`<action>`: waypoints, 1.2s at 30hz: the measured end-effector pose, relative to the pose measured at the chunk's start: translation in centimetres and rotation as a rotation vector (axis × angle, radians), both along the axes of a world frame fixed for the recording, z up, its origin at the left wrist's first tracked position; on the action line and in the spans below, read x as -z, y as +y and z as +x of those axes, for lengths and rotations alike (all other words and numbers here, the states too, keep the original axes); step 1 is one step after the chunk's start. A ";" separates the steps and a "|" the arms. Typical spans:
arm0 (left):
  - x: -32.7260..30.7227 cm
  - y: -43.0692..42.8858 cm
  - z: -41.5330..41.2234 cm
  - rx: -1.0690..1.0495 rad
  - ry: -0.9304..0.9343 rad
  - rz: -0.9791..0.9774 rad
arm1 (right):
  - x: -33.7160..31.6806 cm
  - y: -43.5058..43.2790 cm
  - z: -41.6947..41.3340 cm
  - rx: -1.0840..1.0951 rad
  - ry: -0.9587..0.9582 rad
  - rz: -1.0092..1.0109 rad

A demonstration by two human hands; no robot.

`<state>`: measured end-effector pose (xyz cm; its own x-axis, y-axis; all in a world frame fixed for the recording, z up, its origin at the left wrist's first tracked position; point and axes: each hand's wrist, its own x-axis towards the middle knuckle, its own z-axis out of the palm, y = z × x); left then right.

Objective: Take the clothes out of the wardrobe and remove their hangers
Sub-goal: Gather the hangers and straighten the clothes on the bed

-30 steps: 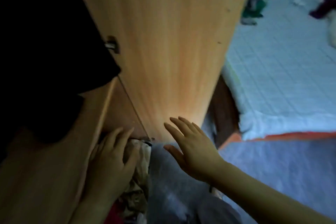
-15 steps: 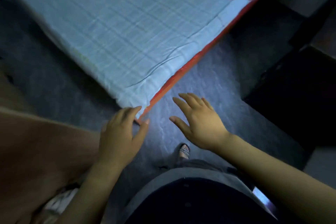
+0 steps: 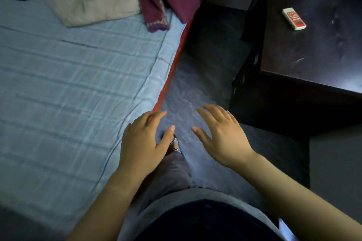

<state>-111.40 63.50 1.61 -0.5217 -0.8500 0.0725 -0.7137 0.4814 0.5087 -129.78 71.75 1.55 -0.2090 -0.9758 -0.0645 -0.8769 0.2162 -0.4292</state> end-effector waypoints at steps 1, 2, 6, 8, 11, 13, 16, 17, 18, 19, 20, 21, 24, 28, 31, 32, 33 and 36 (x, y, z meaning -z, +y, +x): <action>0.2 -2.5 -0.9 0.003 0.001 -0.007 | 0.1 -2.6 -0.8 0.009 -0.001 -0.001; 0.3 -5.1 -1.7 0.011 0.005 -0.015 | 0.0 -5.3 -1.7 0.016 0.002 -0.004; -1.2 -16.9 -5.9 0.041 0.004 -0.062 | -1.5 -16.4 -5.7 0.037 0.034 -0.037; -2.4 -23.1 -8.1 0.048 0.005 -0.064 | -2.6 -22.1 -8.0 0.051 0.037 -0.027; -3.2 -29.2 -11.0 0.088 -0.022 -0.066 | -3.2 -27.2 -10.5 0.061 0.040 -0.046; -2.8 -33.0 -13.1 0.106 -0.046 -0.035 | -2.6 -30.1 -12.3 0.108 0.017 -0.023; -1.7 -37.3 -16.5 0.131 -0.046 0.011 | -1.5 -33.5 -15.3 0.150 0.006 0.010; -1.2 -38.7 -17.7 0.139 -0.049 0.024 | -1.3 -34.8 -16.7 0.159 0.003 0.025; -0.7 -40.1 -19.0 0.143 -0.054 0.035 | -1.0 -36.3 -18.1 0.169 -0.004 0.032; -0.2 -41.5 -20.5 0.144 -0.062 0.043 | -0.7 -38.1 -19.7 0.179 -0.011 0.026; 0.2 -43.1 -22.1 0.143 -0.070 0.049 | -0.6 -40.0 -21.3 0.184 -0.018 0.018; 0.4 -44.8 -23.8 0.136 -0.071 0.057 | -0.5 -42.2 -23.0 0.181 -0.024 0.010; 0.5 -50.9 -29.1 0.080 -0.031 0.034 | -0.6 -49.5 -28.5 0.112 -0.016 -0.025; -0.7 -59.1 -35.9 0.002 0.037 0.035 | -1.4 -58.9 -35.7 0.030 0.025 -0.040; -1.1 -65.0 -39.6 -0.026 0.034 0.026 | -1.5 -65.6 -39.5 -0.035 0.018 -0.034; -1.2 -66.8 -40.3 -0.046 0.021 0.015 | -1.4 -67.8 -40.4 -0.059 0.009 -0.035; -1.2 -68.6 -40.8 -0.071 0.008 0.006 | -1.5 -69.9 -41.1 -0.086 0.002 -0.035; -1.0 -74.8 -41.6 -0.159 -0.006 -0.023 | -2.0 -77.5 -43.2 -0.163 0.005 -0.040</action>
